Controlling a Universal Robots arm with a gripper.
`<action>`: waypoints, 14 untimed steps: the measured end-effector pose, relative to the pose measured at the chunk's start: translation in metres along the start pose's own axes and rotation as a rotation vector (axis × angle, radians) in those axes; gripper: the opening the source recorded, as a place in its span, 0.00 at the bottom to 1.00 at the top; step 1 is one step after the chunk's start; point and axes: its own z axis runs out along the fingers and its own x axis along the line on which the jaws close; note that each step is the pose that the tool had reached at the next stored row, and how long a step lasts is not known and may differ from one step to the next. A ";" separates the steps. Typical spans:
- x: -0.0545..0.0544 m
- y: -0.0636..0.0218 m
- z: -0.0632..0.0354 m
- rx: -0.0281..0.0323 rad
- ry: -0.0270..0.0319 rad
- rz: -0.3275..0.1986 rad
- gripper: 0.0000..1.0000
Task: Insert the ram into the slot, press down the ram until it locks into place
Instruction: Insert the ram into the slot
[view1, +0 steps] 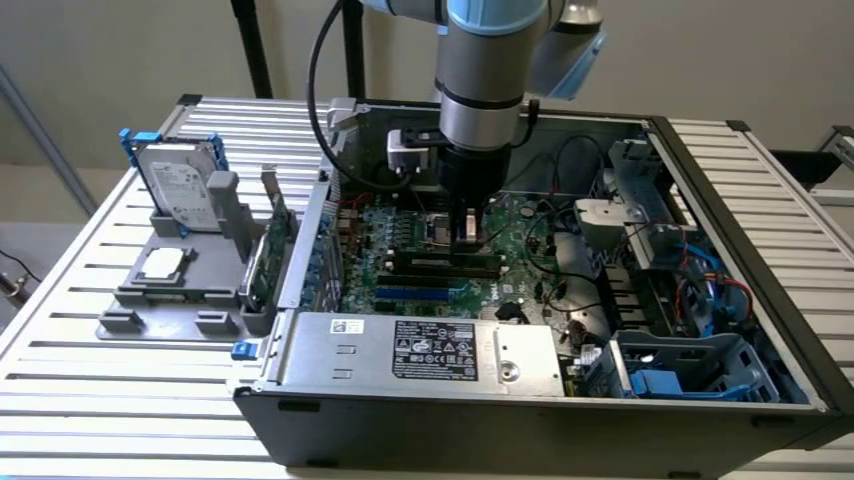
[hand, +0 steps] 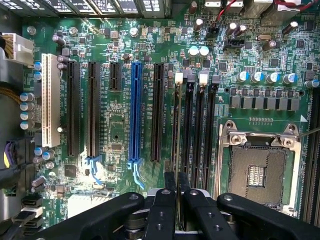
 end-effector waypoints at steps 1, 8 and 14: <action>0.000 0.0000 0.0000 0.0000 0.0000 0.000 0.15; 0.001 0.0012 -0.0132 -0.0008 -0.0118 0.000 0.21; 0.002 0.0119 -0.0156 -0.0026 -0.0253 0.000 0.11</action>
